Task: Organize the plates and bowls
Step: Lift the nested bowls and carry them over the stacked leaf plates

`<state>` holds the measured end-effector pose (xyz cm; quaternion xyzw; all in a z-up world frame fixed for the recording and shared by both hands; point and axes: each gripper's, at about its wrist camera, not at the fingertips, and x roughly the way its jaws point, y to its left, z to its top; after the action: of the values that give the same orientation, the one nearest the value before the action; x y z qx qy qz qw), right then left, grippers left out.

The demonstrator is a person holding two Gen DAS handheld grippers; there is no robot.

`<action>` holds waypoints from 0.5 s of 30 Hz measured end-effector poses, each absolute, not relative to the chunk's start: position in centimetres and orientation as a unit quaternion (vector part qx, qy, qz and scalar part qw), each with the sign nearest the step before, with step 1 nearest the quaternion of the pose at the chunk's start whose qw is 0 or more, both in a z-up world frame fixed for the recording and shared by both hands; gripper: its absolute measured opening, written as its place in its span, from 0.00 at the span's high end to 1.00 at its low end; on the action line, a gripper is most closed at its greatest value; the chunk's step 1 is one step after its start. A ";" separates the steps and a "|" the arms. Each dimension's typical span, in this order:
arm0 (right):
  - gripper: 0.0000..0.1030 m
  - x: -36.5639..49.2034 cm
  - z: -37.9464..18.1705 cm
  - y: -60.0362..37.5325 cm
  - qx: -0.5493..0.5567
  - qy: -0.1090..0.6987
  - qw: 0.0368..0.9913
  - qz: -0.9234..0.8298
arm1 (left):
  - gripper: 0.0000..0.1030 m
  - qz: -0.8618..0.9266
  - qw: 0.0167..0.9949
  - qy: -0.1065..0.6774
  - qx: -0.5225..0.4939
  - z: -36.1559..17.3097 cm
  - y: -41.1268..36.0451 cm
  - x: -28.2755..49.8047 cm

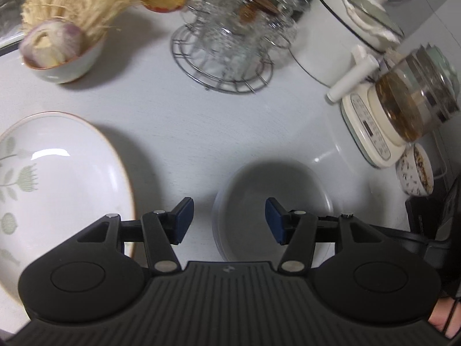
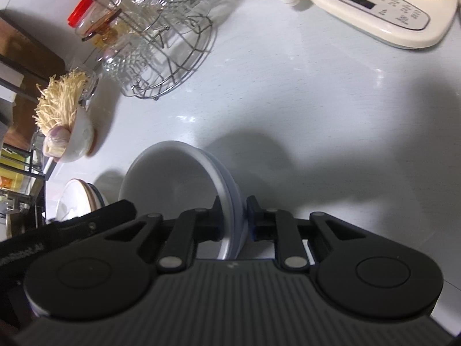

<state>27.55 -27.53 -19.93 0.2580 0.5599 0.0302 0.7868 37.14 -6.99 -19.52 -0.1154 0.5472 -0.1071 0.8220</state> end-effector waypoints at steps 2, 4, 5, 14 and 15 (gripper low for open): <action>0.82 27.4 -19.9 -28.0 0.258 0.560 0.787 0.025 | 0.41 -0.112 0.820 0.551 -0.111 -20.0 -7.7 37.3; 0.83 27.2 -19.9 -28.4 0.257 0.559 0.788 0.021 | 0.41 -0.115 0.818 0.554 -0.105 -20.4 -8.2 37.5; 0.83 27.2 -19.8 -28.6 0.257 0.559 0.788 0.019 | 0.41 -0.116 0.816 0.557 -0.103 -20.7 -8.5 37.5; 0.84 26.8 -19.6 -28.9 0.246 0.559 0.791 0.017 | 0.46 -0.120 0.805 0.572 -0.103 -22.7 -9.3 37.5; 0.84 26.8 -19.6 -28.9 0.245 0.559 0.792 0.018 | 0.47 -0.120 0.805 0.572 -0.103 -22.8 -9.4 37.4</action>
<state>26.79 -28.85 -19.60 0.2447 0.5590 0.0177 0.7920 37.45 -9.37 -22.83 -0.1025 0.5723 -0.1197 0.8048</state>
